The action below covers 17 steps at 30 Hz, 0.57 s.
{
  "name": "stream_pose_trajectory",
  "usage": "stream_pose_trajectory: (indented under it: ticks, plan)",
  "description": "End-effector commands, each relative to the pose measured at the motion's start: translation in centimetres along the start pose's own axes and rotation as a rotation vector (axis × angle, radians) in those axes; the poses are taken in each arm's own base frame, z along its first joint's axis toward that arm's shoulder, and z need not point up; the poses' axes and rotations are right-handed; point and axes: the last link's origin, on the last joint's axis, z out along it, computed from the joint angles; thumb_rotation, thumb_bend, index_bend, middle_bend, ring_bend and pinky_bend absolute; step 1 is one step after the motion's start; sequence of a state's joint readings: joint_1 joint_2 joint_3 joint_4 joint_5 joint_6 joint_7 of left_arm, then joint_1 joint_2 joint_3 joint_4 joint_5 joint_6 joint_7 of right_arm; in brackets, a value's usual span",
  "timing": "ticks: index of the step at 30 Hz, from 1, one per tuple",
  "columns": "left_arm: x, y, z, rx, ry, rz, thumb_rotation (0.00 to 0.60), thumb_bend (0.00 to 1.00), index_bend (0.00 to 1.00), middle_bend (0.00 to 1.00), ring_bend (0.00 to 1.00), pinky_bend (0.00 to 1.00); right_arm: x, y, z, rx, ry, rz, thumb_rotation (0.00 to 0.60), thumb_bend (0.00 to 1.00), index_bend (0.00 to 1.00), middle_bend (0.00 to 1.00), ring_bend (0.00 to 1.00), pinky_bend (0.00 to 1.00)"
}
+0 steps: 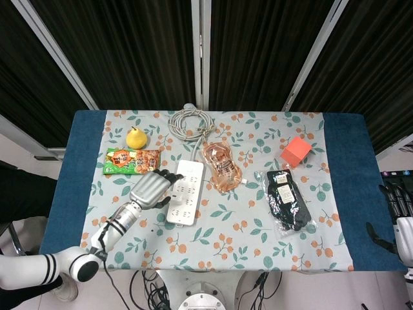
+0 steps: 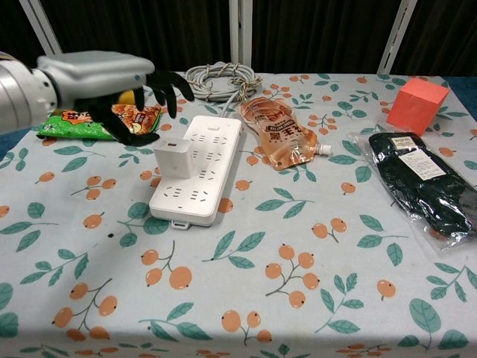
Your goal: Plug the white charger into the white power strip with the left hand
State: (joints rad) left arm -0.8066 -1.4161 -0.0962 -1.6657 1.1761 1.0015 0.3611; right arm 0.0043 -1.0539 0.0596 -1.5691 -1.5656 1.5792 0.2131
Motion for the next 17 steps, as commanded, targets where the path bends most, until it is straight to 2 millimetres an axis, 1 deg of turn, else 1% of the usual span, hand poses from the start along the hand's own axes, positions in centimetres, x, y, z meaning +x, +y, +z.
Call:
stream_pose_trajectory:
  ticks: [1,4,5,8,9,13,15,17]
  plan:
    - [2.5,-4.1,-3.6,0.146,0.184,-0.136,0.600,0.28,0.17,0.29,0.22,0.31,0.0,0.0,0.4,0.014,-0.028,0.010,0.600,0.27,0.00,0.00,0.00,0.00]
    - [3.0,-7.6,-6.7,0.271,0.287,-0.161,0.600,0.23,0.17,0.27,0.15,0.22,-0.2,0.1,1.0,0.027,-0.049,0.017,0.600,0.27,0.00,0.00,0.00,0.00]
    - [3.0,-9.0,-8.2,0.318,0.311,-0.143,0.600,0.21,0.17,0.24,0.12,0.17,-0.3,0.0,1.2,0.033,-0.057,0.025,0.600,0.27,0.00,0.00,0.00,0.00]
    - [2.6,-11.5,-11.6,0.431,0.352,-0.089,0.600,0.19,0.17,0.20,0.07,0.08,-0.5,0.0,1.7,0.044,-0.071,0.047,0.600,0.27,0.00,0.00,0.00,0.00]
    - [2.3,-12.3,-13.1,0.475,0.362,-0.078,0.600,0.19,0.17,0.19,0.07,0.07,-0.5,0.1,1.9,0.047,-0.074,0.050,0.600,0.27,0.00,0.00,0.00,0.00]
    - [1.4,-13.8,-18.1,0.585,0.365,-0.040,0.600,0.19,0.17,0.19,0.07,0.04,-0.6,0.0,2.4,0.059,-0.077,0.059,0.600,0.27,0.00,0.00,0.00,0.00]
    - [0.8,-13.9,-20.5,0.621,0.352,-0.028,0.600,0.19,0.17,0.19,0.07,0.03,-0.7,-0.3,2.3,0.068,-0.076,0.056,0.600,0.27,0.00,0.00,0.00,0.00]
    - [0.1,-13.4,-22.6,0.642,0.317,-0.030,0.600,0.19,0.17,0.19,0.07,0.03,-0.9,-0.4,2.1,0.071,-0.070,0.054,0.600,0.27,0.00,0.00,0.00,0.00]
